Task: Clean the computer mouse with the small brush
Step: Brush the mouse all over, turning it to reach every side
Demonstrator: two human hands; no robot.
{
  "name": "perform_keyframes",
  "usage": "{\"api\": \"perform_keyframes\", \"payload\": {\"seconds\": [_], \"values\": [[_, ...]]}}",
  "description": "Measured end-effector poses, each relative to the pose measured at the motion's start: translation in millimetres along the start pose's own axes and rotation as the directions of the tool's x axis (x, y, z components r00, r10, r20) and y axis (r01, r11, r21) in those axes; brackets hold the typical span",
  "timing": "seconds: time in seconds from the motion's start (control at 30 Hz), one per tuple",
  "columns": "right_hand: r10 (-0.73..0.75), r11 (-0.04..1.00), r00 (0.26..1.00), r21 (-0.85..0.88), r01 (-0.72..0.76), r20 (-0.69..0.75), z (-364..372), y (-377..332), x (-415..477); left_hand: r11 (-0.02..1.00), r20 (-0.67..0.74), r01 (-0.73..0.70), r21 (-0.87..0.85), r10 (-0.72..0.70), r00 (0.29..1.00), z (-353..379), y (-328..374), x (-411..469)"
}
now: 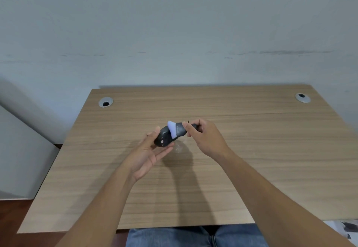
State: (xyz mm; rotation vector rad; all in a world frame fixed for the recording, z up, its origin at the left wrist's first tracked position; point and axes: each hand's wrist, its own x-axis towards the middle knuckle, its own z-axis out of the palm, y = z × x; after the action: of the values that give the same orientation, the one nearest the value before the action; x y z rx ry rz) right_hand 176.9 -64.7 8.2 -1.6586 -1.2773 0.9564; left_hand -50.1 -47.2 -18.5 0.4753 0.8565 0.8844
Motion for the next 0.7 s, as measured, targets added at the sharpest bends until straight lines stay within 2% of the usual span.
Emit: {"api": "perform_keyframes", "payload": {"seconds": [0.1, 0.2, 0.27, 0.33, 0.43, 0.57, 0.7], "values": [[0.003, 0.999, 1.000, -0.034, -0.002, 0.016, 1, 2, 0, 1.000, -0.076, -0.004, 0.021, 0.006, 0.997, -2, 0, 7], [0.014, 1.000, 0.999, -0.023, -0.015, -0.037, 0, 2, 3, 0.990, -0.099, -0.025, 0.136, 0.038, 0.994, -2, -5, 11], [0.036, 0.999, 0.996, 0.019, -0.035, -0.080, 0, 0, 6, 0.964, -0.085, -0.065, 0.256, 0.090, 0.992, -3, -9, 13], [0.051, 0.998, 0.997, 0.032, -0.049, -0.050, -1, -3, 7, 0.923, -0.065, -0.108, 0.369, 0.141, 0.988, -2, -11, 15], [0.053, 0.995, 0.998, -0.088, -0.054, -0.013, 2, 1, 7, 0.864, -0.059, -0.156, 0.478, 0.209, 0.976, -1, -10, 18], [0.111, 0.974, 0.986, -0.182, -0.133, -0.122, -5, 8, 10, 0.824, -0.037, -0.174, 0.540, 0.229, 0.973, 2, -4, 14], [0.147, 0.977, 0.972, -0.125, -0.171, -0.183, -13, 5, 12, 0.800, 0.015, -0.163, 0.577, 0.189, 0.982, -3, -3, 11]]}}
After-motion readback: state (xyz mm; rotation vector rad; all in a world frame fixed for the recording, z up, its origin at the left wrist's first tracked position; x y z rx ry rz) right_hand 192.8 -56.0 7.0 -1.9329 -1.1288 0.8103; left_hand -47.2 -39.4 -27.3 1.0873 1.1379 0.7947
